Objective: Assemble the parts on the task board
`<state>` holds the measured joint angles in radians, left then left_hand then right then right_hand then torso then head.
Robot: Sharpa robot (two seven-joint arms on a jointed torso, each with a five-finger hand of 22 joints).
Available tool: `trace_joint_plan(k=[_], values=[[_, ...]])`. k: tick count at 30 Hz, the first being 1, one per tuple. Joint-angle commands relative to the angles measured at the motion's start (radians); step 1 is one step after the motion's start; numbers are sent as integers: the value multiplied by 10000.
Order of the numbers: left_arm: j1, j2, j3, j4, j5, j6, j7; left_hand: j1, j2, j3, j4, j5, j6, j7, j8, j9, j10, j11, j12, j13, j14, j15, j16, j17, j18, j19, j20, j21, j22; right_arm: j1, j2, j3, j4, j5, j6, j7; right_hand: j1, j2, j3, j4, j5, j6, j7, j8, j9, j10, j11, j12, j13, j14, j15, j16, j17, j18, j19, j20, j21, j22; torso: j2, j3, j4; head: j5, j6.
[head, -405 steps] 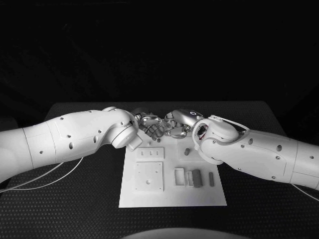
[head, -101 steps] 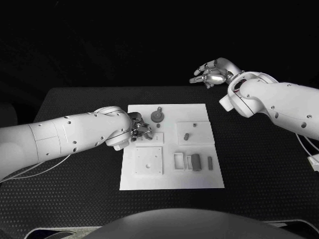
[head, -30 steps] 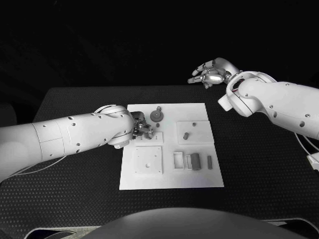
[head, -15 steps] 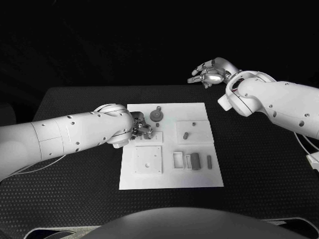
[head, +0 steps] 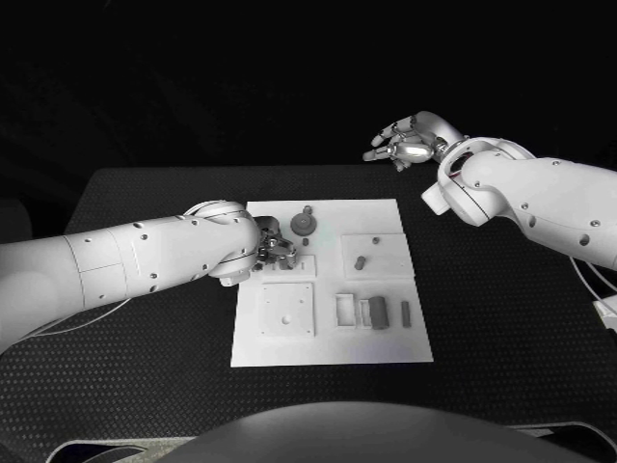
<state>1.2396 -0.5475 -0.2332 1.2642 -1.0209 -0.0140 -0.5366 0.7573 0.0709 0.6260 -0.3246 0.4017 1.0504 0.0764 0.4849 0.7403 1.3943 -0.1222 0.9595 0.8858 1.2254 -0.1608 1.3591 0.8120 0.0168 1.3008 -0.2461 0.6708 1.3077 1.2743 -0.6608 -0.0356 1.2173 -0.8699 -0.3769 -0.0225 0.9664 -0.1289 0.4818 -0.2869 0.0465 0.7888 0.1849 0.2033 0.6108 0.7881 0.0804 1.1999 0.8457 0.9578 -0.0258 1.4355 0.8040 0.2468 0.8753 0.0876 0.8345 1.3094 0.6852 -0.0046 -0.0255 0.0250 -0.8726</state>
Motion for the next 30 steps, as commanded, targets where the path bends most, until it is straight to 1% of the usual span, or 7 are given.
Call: trace_joint_plan(k=[1, 4, 7, 8, 9, 16, 30], values=[[-78, 95, -44, 46, 223, 493, 28, -122, -16, 495, 454, -102, 1727, -961, -4, -14, -40, -20, 19, -15, -77, -66, 15, -15, 151, -2, 16, -26, 162, -4, 5, 5, 9, 9, 151, 72, 26, 106, -56, 0, 35, 2, 53, 64, -16, -89, 4, 53, -11, -68, 4, 51, -12, 142, -11, 70, -54, 137, -8, 10, -10, 3, 0], [-78, 112, -44, 16, 223, 570, 25, -407, 14, 101, 478, -155, 1729, -957, 14, -38, -42, -11, 45, -46, -93, -64, 45, -50, 161, 8, 21, -43, 166, -4, -6, 5, 21, 11, 156, 69, 25, 106, -58, 0, 35, 2, 53, 64, -17, -89, 4, 54, -13, -69, 4, 51, -13, 143, -12, 72, -54, 137, -5, 11, -5, -9, 0], [-78, 124, -44, -9, 223, 549, 27, -498, -52, -94, 560, -490, 1727, -963, 20, -66, -49, -18, 61, -74, -105, -72, 62, -81, 177, 4, 19, -69, 162, -4, -11, 5, 23, 12, 161, 68, 24, 106, -59, 0, 35, 2, 53, 65, -17, -90, 4, 55, -16, -71, 4, 51, -15, 144, -12, 74, -55, 137, -4, 11, -1, -5, 0], [-78, 132, -44, -17, 223, 533, 30, -556, -122, -176, 670, -1043, 1728, -968, 24, -81, -54, -22, 69, -89, -111, -76, 72, -99, 186, 4, 18, -86, 159, -4, -11, 5, 24, 13, 161, 68, 23, 107, -60, 0, 35, 2, 53, 65, -18, -90, 4, 55, -17, -71, 4, 52, -16, 145, -13, 75, -55, 137, -4, 9, 0, -7, 0], [-78, 134, -44, -21, 223, 523, 34, -583, -174, -213, 749, -1318, 1729, -971, 26, -93, -57, -25, 74, -100, -116, -79, 79, -111, 193, 3, 18, -96, 160, -4, -9, 5, 24, 13, 161, 68, 23, 107, -60, 0, 35, 2, 53, 65, -18, -90, 4, 55, -17, -71, 4, 52, -16, 145, -13, 75, -55, 137, -4, 11, 1, -9, 0], [-78, 143, -44, -19, 223, 471, 59, -705, -358, -341, 931, -1574, 1731, -973, 35, -120, -63, -27, 91, -125, -122, -86, 100, -138, 199, 0, 24, -117, 165, -8, -8, 5, 12, 13, 163, 67, 25, 107, -62, -1, 35, 2, 54, 65, -20, -92, 4, 57, -22, -74, 4, 53, -20, 148, -15, 78, -56, 137, -3, 7, -9, -27, 0], [-78, 114, -42, -70, 223, 345, 82, -871, -367, -711, 877, -1535, 1716, -975, 55, -131, -79, -31, 113, -144, -137, -99, 129, -164, 213, -10, 22, -122, 177, -36, -8, 5, -2, 36, 166, 75, 21, 104, -69, 0, 35, 1, 55, 66, -24, -96, 5, 61, -34, -80, 5, 55, -28, 149, -20, 86, -58, 136, -3, 0, 6, -56, 0]])
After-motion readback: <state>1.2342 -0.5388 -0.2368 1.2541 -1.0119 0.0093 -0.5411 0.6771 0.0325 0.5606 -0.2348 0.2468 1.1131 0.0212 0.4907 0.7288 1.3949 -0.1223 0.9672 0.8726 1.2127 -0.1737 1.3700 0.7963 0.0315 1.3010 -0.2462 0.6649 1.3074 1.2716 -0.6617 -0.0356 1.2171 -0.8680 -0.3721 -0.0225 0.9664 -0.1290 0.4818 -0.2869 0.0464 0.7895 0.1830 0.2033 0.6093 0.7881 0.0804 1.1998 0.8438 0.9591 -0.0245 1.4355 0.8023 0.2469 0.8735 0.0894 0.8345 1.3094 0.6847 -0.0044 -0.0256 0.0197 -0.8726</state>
